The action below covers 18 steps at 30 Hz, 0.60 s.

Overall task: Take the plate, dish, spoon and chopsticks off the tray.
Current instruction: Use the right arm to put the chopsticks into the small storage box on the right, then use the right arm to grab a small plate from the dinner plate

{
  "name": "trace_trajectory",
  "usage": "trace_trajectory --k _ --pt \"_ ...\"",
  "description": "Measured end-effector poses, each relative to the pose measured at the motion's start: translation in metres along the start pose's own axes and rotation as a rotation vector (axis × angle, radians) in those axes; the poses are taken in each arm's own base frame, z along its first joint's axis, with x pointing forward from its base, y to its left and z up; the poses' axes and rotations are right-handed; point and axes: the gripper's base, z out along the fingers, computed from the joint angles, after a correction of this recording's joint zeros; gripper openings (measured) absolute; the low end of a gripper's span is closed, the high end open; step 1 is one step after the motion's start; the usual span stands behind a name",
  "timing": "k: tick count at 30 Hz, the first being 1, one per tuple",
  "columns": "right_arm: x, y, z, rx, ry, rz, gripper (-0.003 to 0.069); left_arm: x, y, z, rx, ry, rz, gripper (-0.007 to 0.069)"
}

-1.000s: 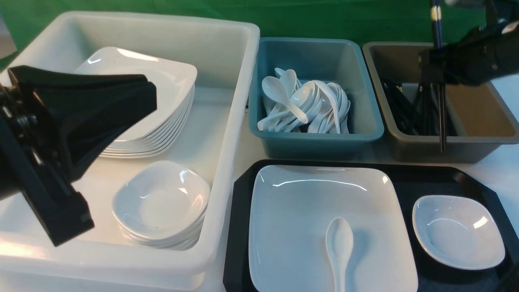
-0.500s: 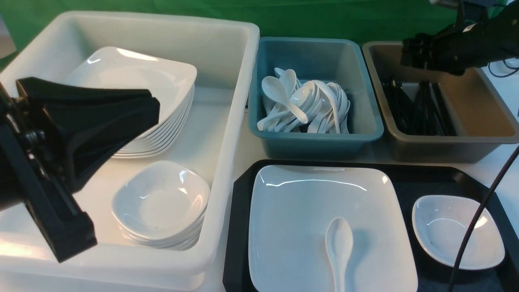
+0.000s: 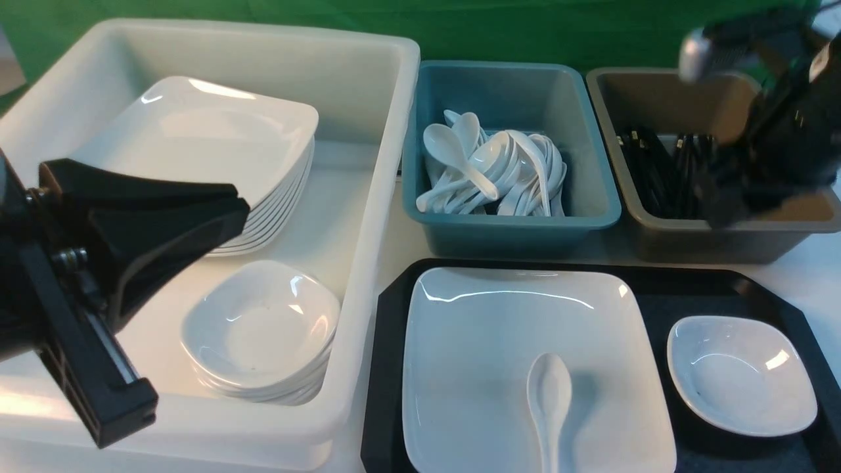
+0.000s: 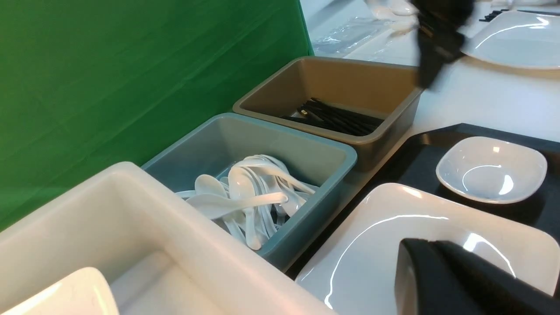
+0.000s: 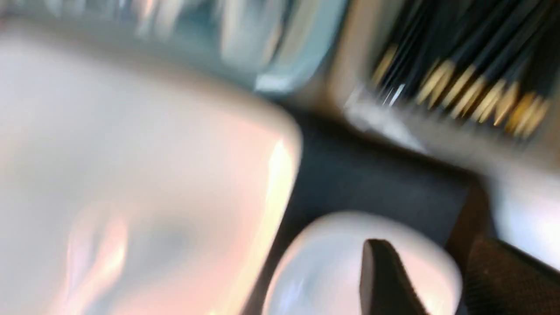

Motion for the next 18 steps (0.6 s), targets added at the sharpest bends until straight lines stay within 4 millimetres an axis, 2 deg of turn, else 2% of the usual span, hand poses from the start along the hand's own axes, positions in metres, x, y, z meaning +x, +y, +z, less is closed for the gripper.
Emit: trace_trajectory --k 3,5,8,13,18 --pt "0.034 0.024 0.024 0.014 0.103 -0.102 0.0348 0.0 0.0 0.0 0.0 0.0 -0.003 0.0021" --pt "0.058 0.034 0.052 0.03 0.155 -0.165 0.0426 0.0 0.0 0.0 0.002 -0.004 -0.014 0.0021" --pt "0.071 0.036 0.071 0.036 0.17 -0.193 0.0483 -0.001 0.0 0.0 0.005 -0.01 -0.026 0.0021" --pt "0.076 0.037 0.096 0.048 0.179 -0.23 0.0499 -0.002 -0.001 0.0 0.008 -0.018 -0.04 0.0021" --pt "0.069 0.035 0.122 0.088 0.165 -0.305 0.0499 -0.002 -0.001 0.0 0.01 -0.019 -0.043 0.0021"
